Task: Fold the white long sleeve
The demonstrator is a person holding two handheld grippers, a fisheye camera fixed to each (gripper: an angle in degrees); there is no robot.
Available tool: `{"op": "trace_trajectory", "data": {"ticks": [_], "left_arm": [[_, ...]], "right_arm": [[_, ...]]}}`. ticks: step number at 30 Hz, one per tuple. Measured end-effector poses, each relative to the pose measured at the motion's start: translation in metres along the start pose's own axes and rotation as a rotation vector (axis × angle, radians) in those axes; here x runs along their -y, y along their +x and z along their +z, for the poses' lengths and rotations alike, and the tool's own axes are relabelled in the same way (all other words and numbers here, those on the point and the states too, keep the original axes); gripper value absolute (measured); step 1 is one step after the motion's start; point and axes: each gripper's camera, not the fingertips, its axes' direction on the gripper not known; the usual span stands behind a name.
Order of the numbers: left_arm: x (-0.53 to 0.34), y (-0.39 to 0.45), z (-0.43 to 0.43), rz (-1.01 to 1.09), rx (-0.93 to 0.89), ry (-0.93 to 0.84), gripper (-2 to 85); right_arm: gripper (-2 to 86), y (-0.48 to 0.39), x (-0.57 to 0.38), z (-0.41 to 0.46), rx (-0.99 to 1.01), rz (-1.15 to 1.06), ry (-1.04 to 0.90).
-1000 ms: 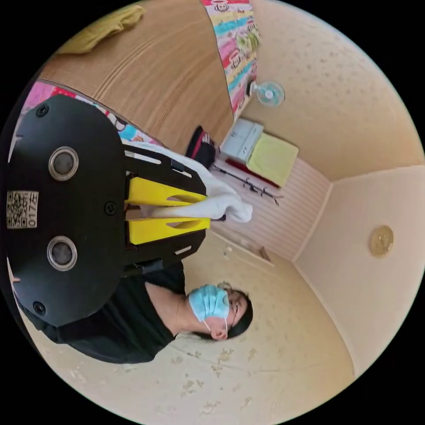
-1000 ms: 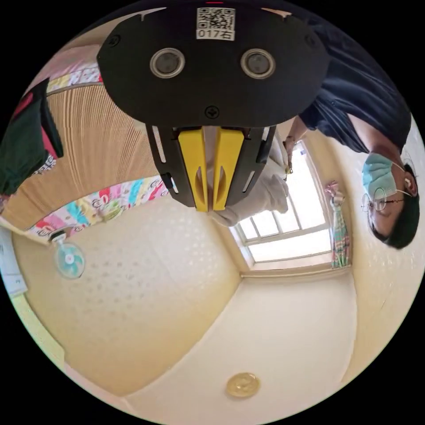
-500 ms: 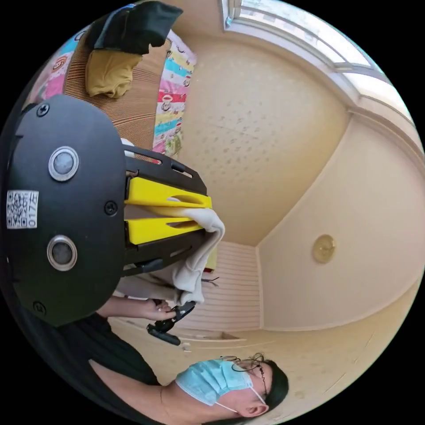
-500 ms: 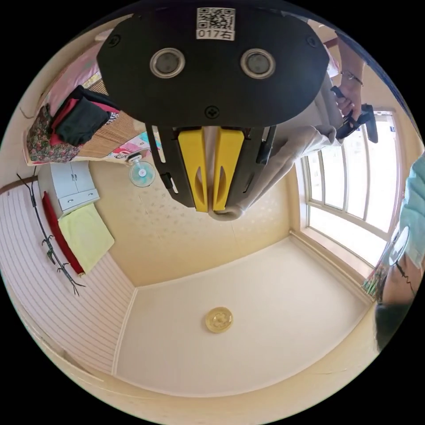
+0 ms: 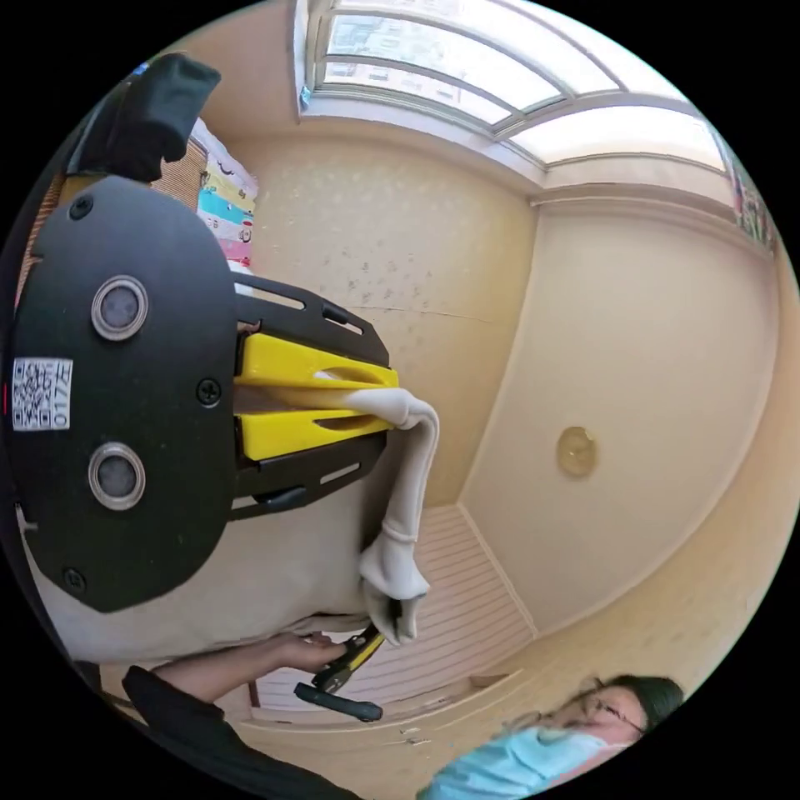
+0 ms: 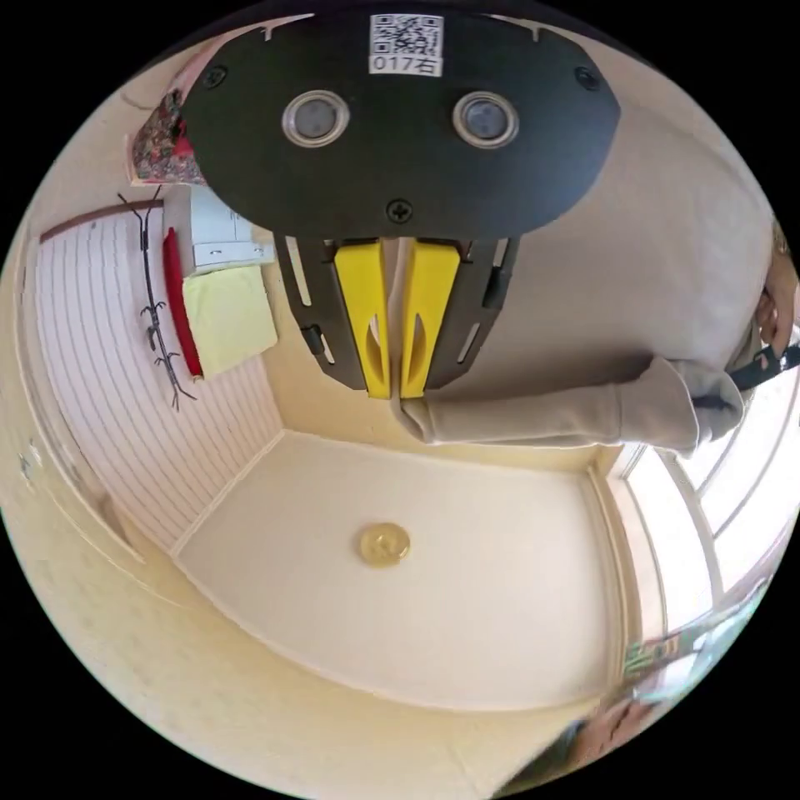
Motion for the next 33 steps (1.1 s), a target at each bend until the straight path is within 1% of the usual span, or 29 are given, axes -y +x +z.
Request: {"op": "trace_trajectory", "data": {"ticks": [1,2,3,4,5,6,7,8,9,10,11,12,13,15,17,19,21,22,24,26,27,29,30,31,32,33], "left_arm": [[-0.012,-0.032,0.068,0.009,-0.029,-0.107,4.7],[-0.021,-0.05,0.103,0.001,-0.046,-0.169,5.1],[-0.046,-0.089,0.17,-0.056,-0.06,-0.318,6.3],[-0.078,-0.125,0.224,-0.15,-0.044,-0.488,8.0],[-0.098,-0.142,0.245,-0.204,-0.035,-0.575,8.1],[-0.14,-0.168,0.272,-0.305,-0.019,-0.705,8.4],[-0.183,-0.181,0.28,-0.365,-0.022,-0.777,8.5],[-0.203,-0.184,0.28,-0.379,-0.02,-0.804,8.5],[-0.245,-0.184,0.275,-0.394,0.001,-0.855,8.7],[-0.287,-0.179,0.265,-0.396,0.022,-0.898,8.8],[-0.309,-0.175,0.26,-0.396,0.023,-0.923,8.8],[-0.352,-0.166,0.25,-0.404,0.004,-0.992,9.0],[-0.394,-0.156,0.241,-0.424,-0.023,-1.067,9.4],[-0.449,-0.139,0.224,-0.448,-0.052,-1.165,10.1],[-0.486,-0.125,0.203,-0.446,-0.028,-1.218,10.5],[-0.512,-0.113,0.169,-0.451,0.03,-1.225,11.0],[-0.525,-0.105,0.146,-0.48,0.007,-1.214,10.9],[-0.534,-0.098,0.134,-0.502,-0.026,-1.223,10.7],[-0.545,-0.087,0.121,-0.504,-0.048,-1.261,7.8],[-0.544,-0.083,0.107,-0.464,-0.024,-1.261,5.0],[-0.541,-0.086,0.1,-0.481,-0.037,-1.281,4.6],[-0.53,-0.095,0.079,-0.546,-0.061,-1.251,4.1],[-0.526,-0.098,0.061,-0.584,-0.073,-1.215,4.1],[-0.529,-0.097,0.047,-0.603,-0.05,-1.23,4.1],[-0.534,-0.096,0.042,-0.608,-0.028,-1.262,4.3],[-0.538,-0.095,0.03,-0.622,-0.007,-1.274,4.7]], "right_arm": [[3.7,-0.005,-0.01,0.038,0.024,-0.041,-0.07],[4.2,-0.019,-0.037,0.117,0.069,-0.132,-0.225],[4.9,-0.033,-0.079,0.195,0.109,-0.229,-0.382],[5.4,-0.039,-0.105,0.231,0.13,-0.26,-0.467],[6.3,-0.046,-0.157,0.288,0.163,-0.26,-0.678],[6.2,-0.051,-0.21,0.32,0.183,-0.255,-0.86],[6.2,-0.054,-0.236,0.326,0.193,-0.273,-0.925],[6.7,-0.06,-0.286,0.326,0.203,-0.317,-1.03],[7.3,-0.063,-0.333,0.315,0.201,-0.346,-1.116],[7.8,-0.063,-0.356,0.306,0.209,-0.348,-1.152],[8.3,-0.063,-0.404,0.282,0.27,-0.361,-1.22],[8.6,-0.062,-0.45,0.254,0.302,-0.378,-1.285],[8.7,-0.059,-0.472,0.24,0.294,-0.383,-1.318],[9.0,-0.039,-0.549,0.183,0.247,-0.357,-1.451],[9.0,-0.015,-0.582,0.141,0.241,-0.25,-1.505],[9.0,0.009,-0.591,0.102,0.253,-0.151,-1.501],[8.9,0.041,-0.587,0.057,0.219,-0.067,-1.467],[8.7,0.049,-0.586,0.048,0.215,-0.047,-1.467],[7.2,0.081,-0.59,0.021,0.244,0.052,-1.498],[5.6,0.104,-0.584,0.01,0.289,0.062,-1.48],[5.0,0.119,-0.579,0.009,0.313,0.037,-1.495],[4.6,0.15,-0.562,0.009,0.271,0.043,-1.505],[4.6,0.175,-0.55,0.006,0.268,0.09,-1.492],[4.6,0.187,-0.547,0.004,0.277,0.126,-1.493],[4.8,0.21,-0.549,0.0,0.296,0.188,-1.519],[5.3,0.229,-0.561,-0.004,0.316,0.214,-1.594]]}}
